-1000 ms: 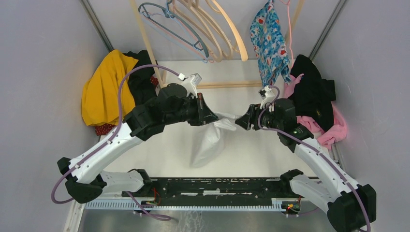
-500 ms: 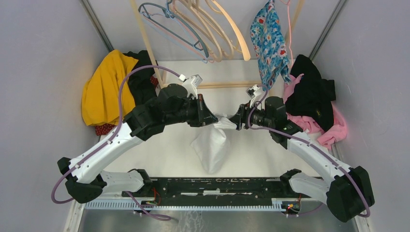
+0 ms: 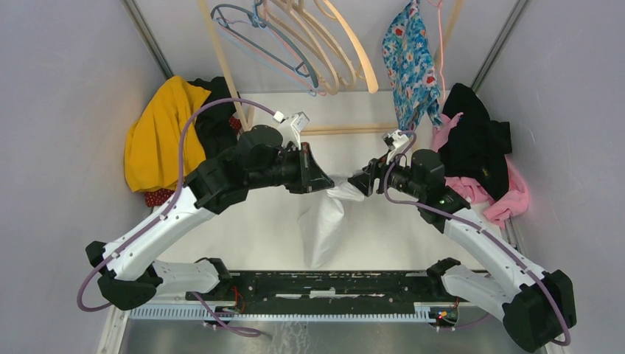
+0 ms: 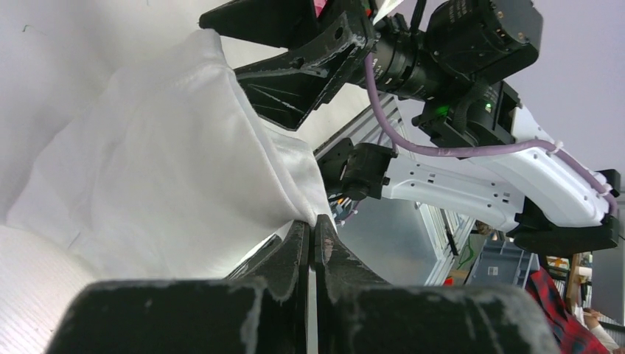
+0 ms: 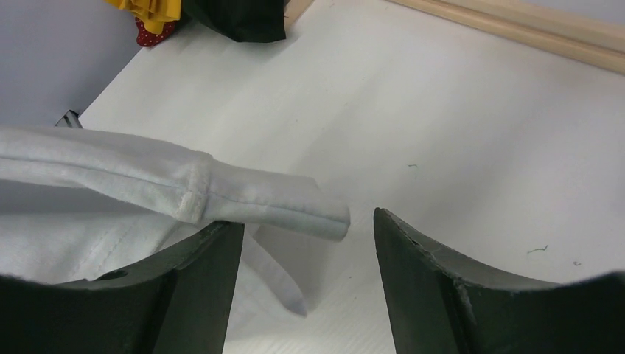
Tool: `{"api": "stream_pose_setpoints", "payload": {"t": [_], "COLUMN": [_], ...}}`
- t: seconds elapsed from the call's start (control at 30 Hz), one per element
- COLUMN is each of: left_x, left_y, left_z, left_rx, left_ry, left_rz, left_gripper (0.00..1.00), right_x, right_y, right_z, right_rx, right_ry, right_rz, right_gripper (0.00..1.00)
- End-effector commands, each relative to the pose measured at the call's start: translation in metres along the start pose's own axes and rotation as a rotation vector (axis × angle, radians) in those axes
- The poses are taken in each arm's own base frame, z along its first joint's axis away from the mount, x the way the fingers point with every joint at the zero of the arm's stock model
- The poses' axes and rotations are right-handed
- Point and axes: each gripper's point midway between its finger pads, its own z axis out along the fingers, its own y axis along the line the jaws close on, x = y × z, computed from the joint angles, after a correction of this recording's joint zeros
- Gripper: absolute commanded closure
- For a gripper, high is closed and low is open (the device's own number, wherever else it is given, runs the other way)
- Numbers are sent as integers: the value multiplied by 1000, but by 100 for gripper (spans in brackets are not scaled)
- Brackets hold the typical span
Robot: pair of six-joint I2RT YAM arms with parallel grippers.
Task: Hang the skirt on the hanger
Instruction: Flatten out the skirt at the center of the board.
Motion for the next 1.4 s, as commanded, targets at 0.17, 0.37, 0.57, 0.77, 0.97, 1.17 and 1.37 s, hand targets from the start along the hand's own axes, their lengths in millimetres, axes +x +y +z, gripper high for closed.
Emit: {"api": "stream_pose_setpoints", "payload": {"t": [0.17, 0.37, 0.57, 0.77, 0.97, 1.17, 1.37], "left_x": [-20, -23, -25, -30, -31, -16, -16], "left_y": [-36, -31, -19, -37, -71, -77, 24], "left_z": [-23, -22, -11, 10, 16, 4, 36], "left_rx": [117, 80, 22, 108, 275, 384, 202], "left_ry": [-53, -57, -60, -32, 4, -3, -33], "left_rz": [86, 107, 125, 163, 198, 115, -75], "left_gripper": [97, 97, 97, 97, 95, 94, 94], "right_x": [-21, -36, -59, -73, -87, -100, -100], "right_y": [20, 23, 26, 27, 33, 40, 14], "right_z": [10, -9, -39, -68, -101, -129, -104], "right_rx": [-103, -49, 32, 114, 173, 218, 305], "right_ry": [-17, -63, -101, -127, -137, -145, -103], "right_rz": [-123, -155, -177, -187, -204, -222, -180], "right_gripper": [48, 95, 98, 98, 98, 98, 99]}}
